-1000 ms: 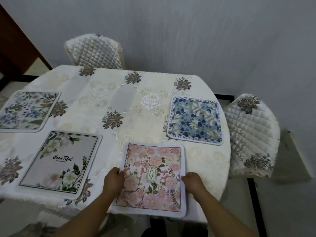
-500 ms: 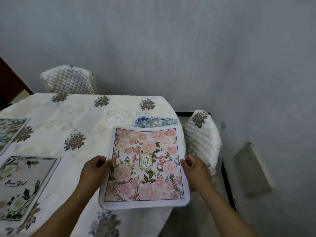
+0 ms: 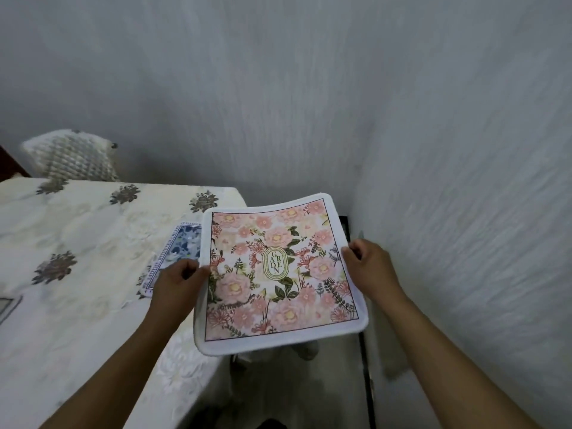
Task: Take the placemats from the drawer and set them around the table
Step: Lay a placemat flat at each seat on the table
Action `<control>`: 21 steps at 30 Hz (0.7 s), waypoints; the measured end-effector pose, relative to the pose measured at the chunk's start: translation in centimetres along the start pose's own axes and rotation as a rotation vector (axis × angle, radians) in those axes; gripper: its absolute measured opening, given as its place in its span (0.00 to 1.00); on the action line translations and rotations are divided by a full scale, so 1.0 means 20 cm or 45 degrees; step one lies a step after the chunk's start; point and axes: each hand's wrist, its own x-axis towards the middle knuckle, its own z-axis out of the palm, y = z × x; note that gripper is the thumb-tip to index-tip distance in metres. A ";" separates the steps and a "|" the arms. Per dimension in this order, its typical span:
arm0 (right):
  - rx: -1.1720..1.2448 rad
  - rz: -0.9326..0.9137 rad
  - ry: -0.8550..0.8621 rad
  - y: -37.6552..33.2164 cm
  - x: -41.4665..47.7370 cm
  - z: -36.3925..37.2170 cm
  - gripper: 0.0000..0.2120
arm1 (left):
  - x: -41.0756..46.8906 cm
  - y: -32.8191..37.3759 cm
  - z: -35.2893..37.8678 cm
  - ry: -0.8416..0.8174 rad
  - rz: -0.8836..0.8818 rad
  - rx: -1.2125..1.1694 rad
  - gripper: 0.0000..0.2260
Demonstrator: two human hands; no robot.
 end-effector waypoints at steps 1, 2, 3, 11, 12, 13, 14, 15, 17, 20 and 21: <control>-0.008 -0.001 -0.017 0.01 0.06 0.00 0.15 | 0.01 0.02 0.02 0.010 -0.006 0.006 0.11; -0.009 -0.014 -0.033 0.02 0.13 0.00 0.15 | 0.04 0.04 0.05 0.025 -0.017 0.014 0.11; -0.009 -0.028 -0.050 0.02 0.19 0.00 0.15 | 0.08 0.06 0.07 0.044 -0.028 0.013 0.11; -0.107 -0.090 -0.186 -0.02 0.90 0.06 0.13 | 0.59 0.15 0.32 0.121 -0.119 -0.040 0.10; -0.112 -0.093 -0.197 -0.03 1.00 0.07 0.13 | 0.67 0.17 0.35 0.120 -0.133 0.001 0.10; -0.114 -0.089 -0.212 -0.04 1.08 0.08 0.13 | 0.73 0.18 0.38 0.130 -0.149 0.025 0.10; -0.122 -0.097 -0.234 -0.05 1.16 0.09 0.13 | 0.79 0.20 0.40 0.143 -0.157 0.039 0.09; -0.130 -0.102 -0.261 -0.06 1.24 0.10 0.13 | 0.85 0.22 0.42 0.154 -0.165 0.051 0.09; -0.144 -0.133 -0.292 -0.09 1.40 0.13 0.13 | 0.93 0.26 0.44 0.174 -0.182 0.074 0.09; -0.185 -0.199 -0.342 -0.15 1.62 0.20 0.16 | 1.03 0.32 0.45 0.261 -0.241 0.074 0.10; -0.171 -0.208 -0.371 -0.16 1.69 0.22 0.17 | 1.05 0.34 0.46 0.282 -0.260 0.063 0.10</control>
